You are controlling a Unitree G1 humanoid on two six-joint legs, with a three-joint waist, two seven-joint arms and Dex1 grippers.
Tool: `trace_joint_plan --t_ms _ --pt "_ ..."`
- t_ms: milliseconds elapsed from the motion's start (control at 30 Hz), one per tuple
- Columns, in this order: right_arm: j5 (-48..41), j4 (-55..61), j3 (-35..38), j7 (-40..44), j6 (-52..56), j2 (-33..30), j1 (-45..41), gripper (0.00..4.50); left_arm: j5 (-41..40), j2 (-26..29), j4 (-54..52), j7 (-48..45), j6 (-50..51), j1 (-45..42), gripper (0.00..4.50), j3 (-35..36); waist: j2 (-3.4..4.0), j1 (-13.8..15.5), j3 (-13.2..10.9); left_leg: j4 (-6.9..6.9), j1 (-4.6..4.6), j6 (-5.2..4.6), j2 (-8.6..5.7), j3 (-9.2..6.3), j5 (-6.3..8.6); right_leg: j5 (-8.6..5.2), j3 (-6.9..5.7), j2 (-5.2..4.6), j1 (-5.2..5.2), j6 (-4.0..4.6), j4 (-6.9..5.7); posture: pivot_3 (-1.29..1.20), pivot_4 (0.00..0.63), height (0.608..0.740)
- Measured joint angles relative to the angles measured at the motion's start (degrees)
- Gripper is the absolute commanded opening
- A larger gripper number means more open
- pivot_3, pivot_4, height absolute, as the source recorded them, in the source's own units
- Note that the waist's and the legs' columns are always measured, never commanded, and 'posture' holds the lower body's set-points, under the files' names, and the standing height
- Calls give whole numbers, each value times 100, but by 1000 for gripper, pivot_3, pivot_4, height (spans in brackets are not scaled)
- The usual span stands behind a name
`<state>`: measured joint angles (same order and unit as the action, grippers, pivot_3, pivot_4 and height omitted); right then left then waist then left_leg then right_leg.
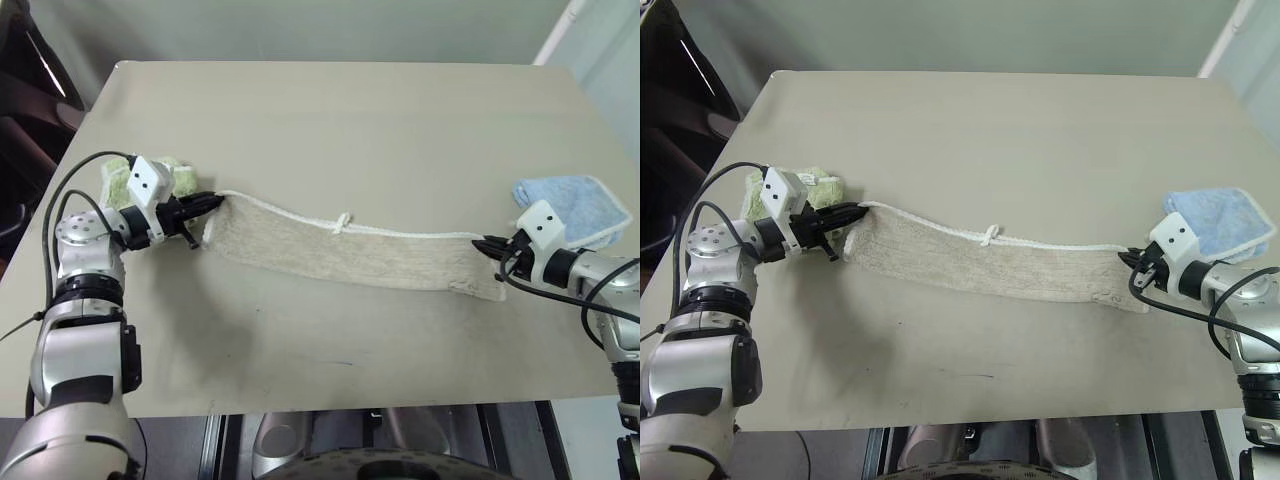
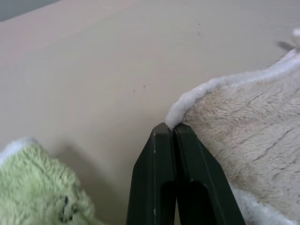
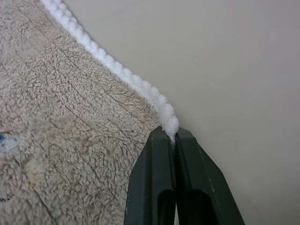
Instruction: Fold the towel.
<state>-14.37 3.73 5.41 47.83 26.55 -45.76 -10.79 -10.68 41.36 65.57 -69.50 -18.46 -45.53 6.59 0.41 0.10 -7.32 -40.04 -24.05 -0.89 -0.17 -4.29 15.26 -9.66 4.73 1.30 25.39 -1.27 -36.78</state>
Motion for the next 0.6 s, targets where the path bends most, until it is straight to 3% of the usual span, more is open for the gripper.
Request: trace_joint_plan --t_ms 267,367,600 --pt "6 -2 8 -9 -6 1 -1 0 139 211 34 -842 402 102 27 -133 0 -10 0 2 0 0 0 0 0 -7 0 0 1 12 2 0 150 733" --pt "3 -2 12 -10 -3 2 -1 0 216 304 34 -916 588 100 715 -135 0 -8 0 2 0 0 0 0 0 -12 1 0 0 20 2 0 150 733" --pt "-2 -6 12 -19 -3 64 -99 0 246 212 38 -657 593 2 3182 -83 0 16 0 1 -2 -2 0 0 -1 -18 1 -1 0 35 4 0 150 733"
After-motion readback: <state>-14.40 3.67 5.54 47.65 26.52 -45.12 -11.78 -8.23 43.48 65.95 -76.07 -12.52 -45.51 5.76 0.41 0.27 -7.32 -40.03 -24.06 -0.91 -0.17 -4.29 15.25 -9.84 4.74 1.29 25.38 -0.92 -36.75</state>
